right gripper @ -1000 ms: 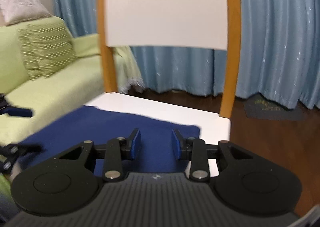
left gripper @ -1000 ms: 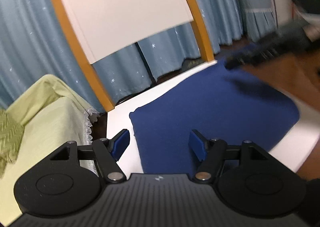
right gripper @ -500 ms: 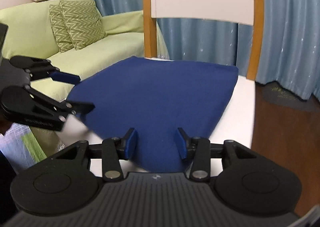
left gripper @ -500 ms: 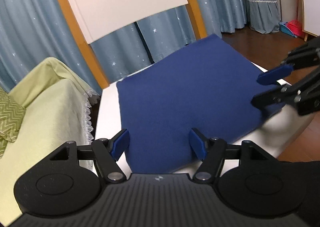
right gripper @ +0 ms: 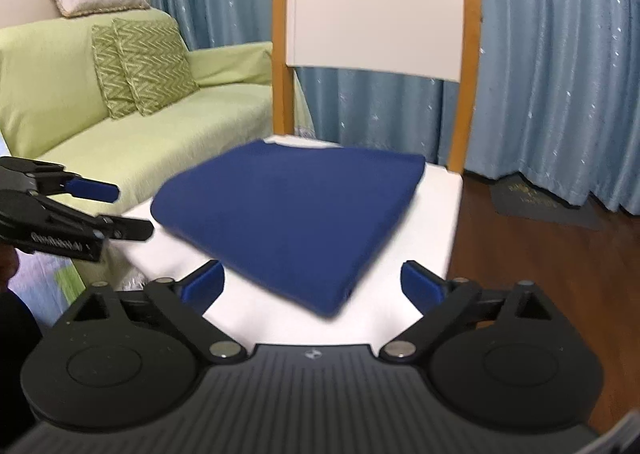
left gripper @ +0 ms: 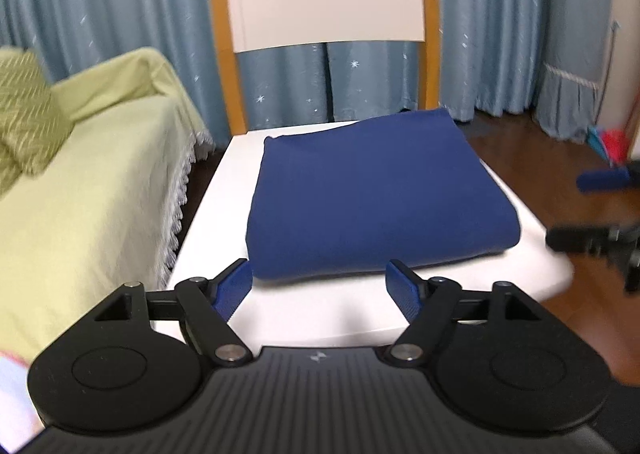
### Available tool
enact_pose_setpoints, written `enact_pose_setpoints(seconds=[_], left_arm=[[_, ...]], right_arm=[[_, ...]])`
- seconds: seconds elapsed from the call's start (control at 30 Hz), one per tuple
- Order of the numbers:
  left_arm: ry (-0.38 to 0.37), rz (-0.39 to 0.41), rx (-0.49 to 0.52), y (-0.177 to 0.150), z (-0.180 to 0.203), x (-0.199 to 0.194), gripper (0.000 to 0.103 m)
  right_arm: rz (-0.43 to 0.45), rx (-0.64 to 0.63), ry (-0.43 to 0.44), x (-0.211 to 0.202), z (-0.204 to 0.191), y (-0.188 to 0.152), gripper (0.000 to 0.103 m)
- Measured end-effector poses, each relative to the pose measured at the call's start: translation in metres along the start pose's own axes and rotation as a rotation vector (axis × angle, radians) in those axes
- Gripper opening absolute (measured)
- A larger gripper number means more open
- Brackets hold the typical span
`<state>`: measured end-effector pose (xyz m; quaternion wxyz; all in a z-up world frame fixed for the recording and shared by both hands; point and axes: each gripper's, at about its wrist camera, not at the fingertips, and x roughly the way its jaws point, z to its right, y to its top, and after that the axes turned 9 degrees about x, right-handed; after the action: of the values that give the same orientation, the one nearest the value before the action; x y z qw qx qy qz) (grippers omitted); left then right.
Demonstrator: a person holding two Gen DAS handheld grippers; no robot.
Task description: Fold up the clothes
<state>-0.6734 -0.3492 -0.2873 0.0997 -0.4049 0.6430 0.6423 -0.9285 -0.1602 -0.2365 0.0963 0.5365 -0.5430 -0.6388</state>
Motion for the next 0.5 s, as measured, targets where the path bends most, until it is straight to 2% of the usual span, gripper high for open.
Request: enact_pose_setpoints(seconds=[0.23, 0.3, 0.4, 0.5], left_arm=[[-0.018, -0.024, -0.017, -0.0016, 0.0054, -0.0008, 0.078], [-0.022, -0.023, -0.025, -0.0027, 0.0068, -0.0019, 0.087], [-0.035, -0.020, -0.056, -0.0049, 0.0075, -0.0018, 0.088], [-0.038, -0.028, -0.068, -0.0057, 0.0101, 0.0017, 0.098]], right_arm=[[-0.039, 0.085, -0.047, -0.0059, 0.0035, -0.0064, 0.101], [-0.047, 0.087, -0.054, -0.0046, 0.0023, -0.0084, 0.101], [-0.069, 0.089, -0.067, -0.0022, -0.0003, -0.0111, 0.101], [-0.078, 0.090, -0.073, -0.0023, -0.0016, -0.0118, 0.101]])
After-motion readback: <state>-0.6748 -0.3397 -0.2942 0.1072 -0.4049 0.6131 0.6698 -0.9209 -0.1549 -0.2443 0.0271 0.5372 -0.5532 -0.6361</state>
